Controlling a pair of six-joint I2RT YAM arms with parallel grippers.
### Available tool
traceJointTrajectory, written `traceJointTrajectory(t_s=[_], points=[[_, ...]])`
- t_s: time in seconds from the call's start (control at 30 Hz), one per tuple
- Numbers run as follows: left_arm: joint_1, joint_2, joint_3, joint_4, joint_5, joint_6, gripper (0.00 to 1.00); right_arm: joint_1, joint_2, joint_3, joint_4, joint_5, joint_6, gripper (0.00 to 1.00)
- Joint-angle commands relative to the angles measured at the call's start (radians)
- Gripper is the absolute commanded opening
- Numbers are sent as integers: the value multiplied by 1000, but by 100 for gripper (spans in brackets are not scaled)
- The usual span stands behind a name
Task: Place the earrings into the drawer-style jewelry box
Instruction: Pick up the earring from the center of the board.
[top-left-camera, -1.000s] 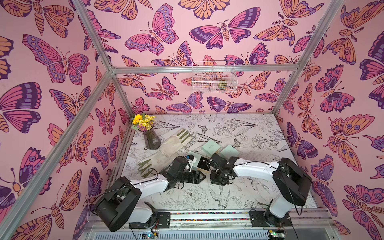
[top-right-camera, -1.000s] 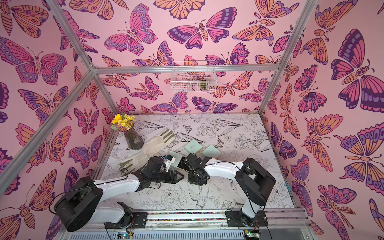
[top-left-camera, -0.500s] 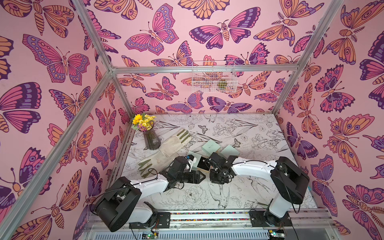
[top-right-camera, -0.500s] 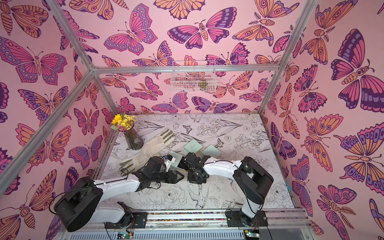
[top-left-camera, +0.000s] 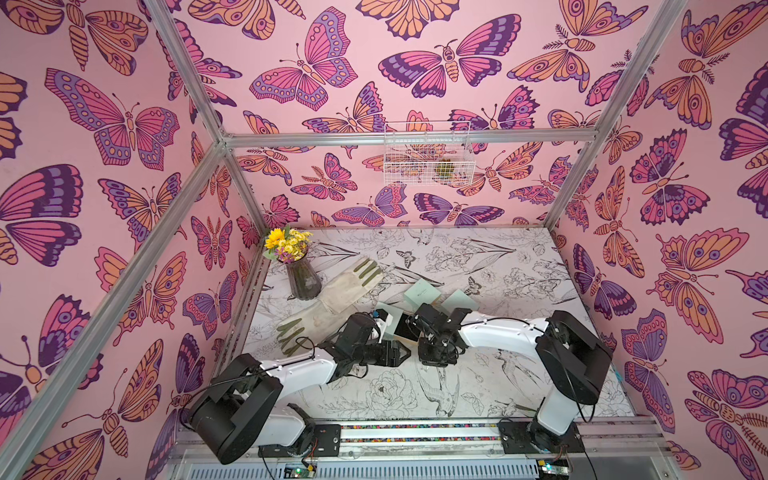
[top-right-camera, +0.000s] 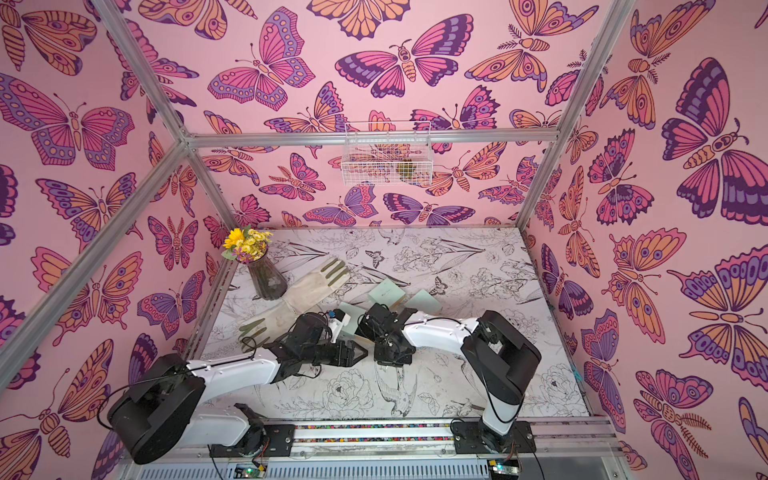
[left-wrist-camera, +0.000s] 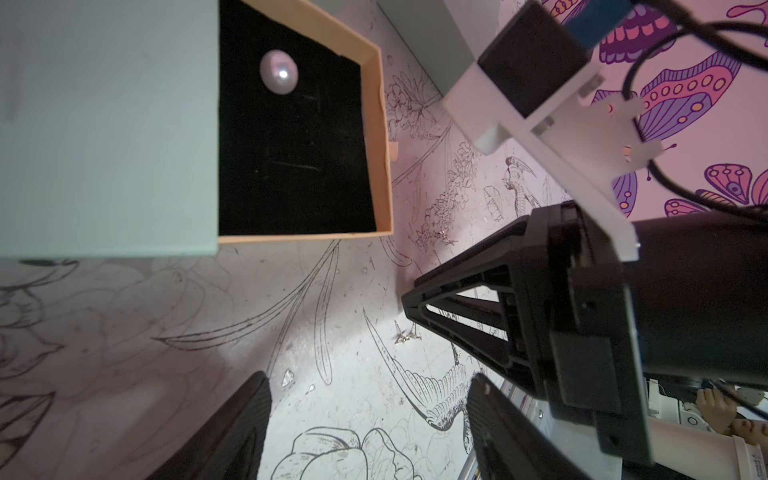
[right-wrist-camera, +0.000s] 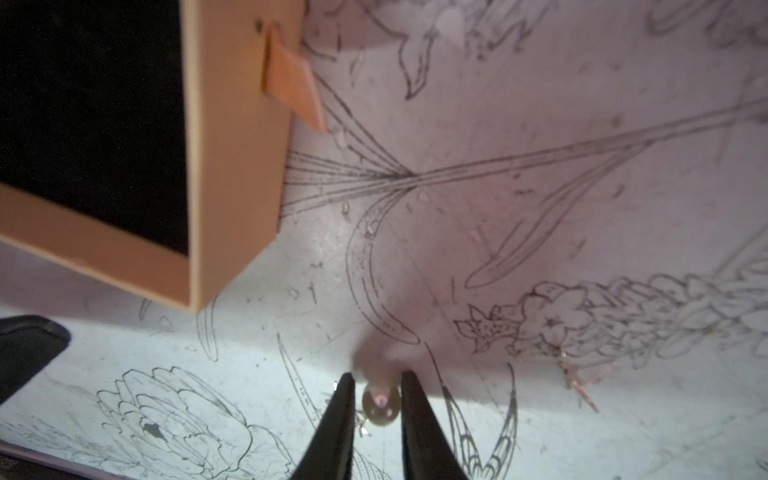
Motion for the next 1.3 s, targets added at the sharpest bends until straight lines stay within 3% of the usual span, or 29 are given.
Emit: traceJointTrajectory(t_s=[0.0, 0.93, 1.13, 1.27], points=[[6, -16, -8, -5, 13, 19, 76, -7, 47, 0, -24, 74, -16, 22], [17, -43, -24, -5, 7, 19, 76, -6, 131, 49, -78, 73, -40, 18], [21, -46, 10, -26, 3, 22, 76, -7, 64, 46, -76, 96, -52, 14], [26, -29, 68, -45, 9, 30, 76, -7, -63, 23, -59, 179, -85, 12]])
